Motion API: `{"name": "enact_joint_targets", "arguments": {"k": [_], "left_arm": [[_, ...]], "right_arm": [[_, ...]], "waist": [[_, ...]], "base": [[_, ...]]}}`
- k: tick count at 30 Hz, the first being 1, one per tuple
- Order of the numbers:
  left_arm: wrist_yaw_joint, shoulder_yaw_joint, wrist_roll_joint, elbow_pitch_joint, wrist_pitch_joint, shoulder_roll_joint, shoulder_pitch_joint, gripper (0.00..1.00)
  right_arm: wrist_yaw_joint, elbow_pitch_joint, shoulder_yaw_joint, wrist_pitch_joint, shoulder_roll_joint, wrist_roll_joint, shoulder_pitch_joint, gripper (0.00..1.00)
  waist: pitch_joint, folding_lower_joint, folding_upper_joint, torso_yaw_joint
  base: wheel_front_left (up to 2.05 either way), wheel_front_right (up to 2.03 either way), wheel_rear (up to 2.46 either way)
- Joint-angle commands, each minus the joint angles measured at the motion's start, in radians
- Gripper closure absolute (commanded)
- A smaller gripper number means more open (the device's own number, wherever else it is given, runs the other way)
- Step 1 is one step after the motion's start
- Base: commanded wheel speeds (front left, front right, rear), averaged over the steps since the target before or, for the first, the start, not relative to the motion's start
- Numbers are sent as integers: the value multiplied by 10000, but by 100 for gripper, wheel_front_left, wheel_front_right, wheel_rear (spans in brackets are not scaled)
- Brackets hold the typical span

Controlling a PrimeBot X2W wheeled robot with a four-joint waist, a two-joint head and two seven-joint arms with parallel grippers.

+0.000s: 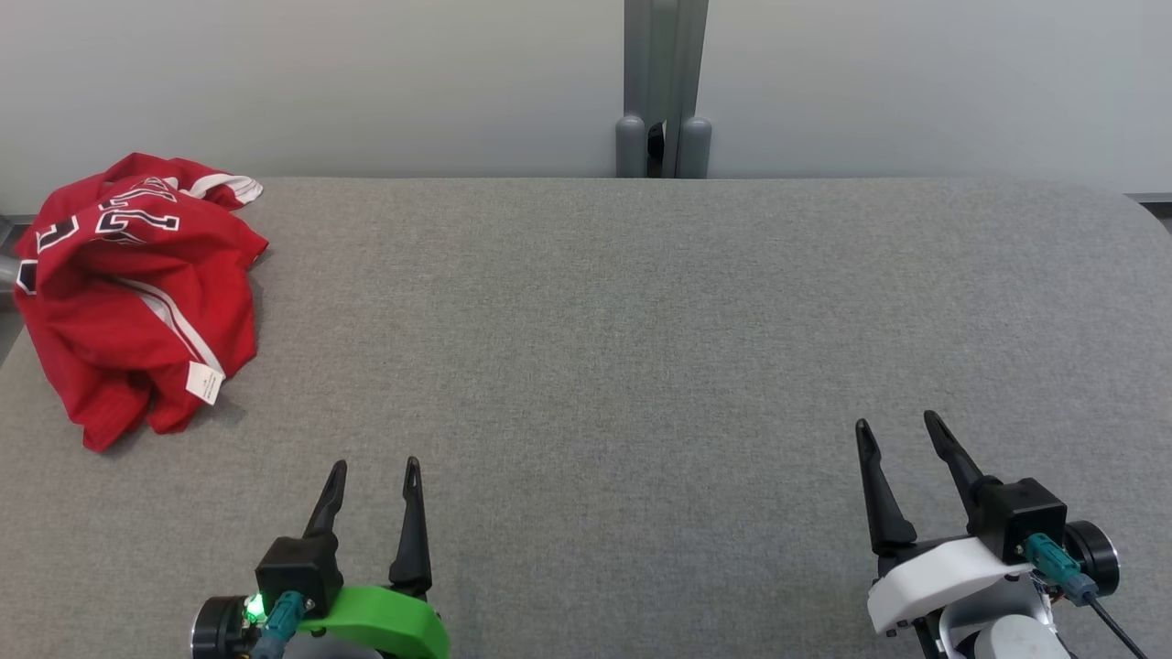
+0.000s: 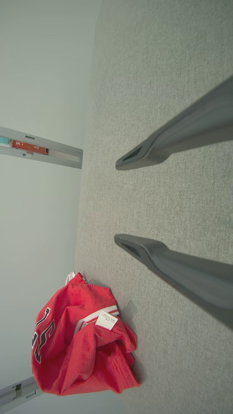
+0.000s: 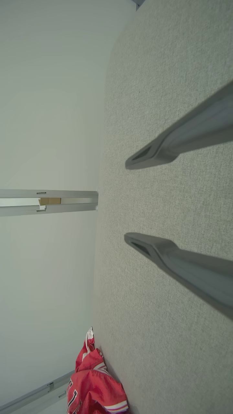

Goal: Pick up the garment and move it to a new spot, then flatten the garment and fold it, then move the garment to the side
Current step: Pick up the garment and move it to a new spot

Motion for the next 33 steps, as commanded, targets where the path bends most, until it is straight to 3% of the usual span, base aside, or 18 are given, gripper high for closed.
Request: {"name": "enact_joint_targets", "arguments": {"k": [1, 8, 26, 33], "left_arm": [[52, -29, 268, 19, -87, 65, -86, 0], [88, -97, 647, 121, -200, 70, -78, 0], [55, -103, 430, 261, -172, 68, -139, 0], [1, -250, 454, 345, -172, 67, -321, 0]], "right_arm": [[0, 21, 27, -89, -48, -215, 4, 0], [1, 66, 117, -193, -50, -533, 41, 0], [1, 95, 48, -187, -50, -421, 51, 0], [1, 2, 140, -187, -48, -289, 160, 0]], "waist": [[-1, 0, 0, 5], [0, 0, 0, 19], [12, 0, 0, 73], [-17, 0, 0, 765]], "base": [[0, 0, 0], [0, 0, 0], [0, 0, 0], [0, 0, 0]]}}
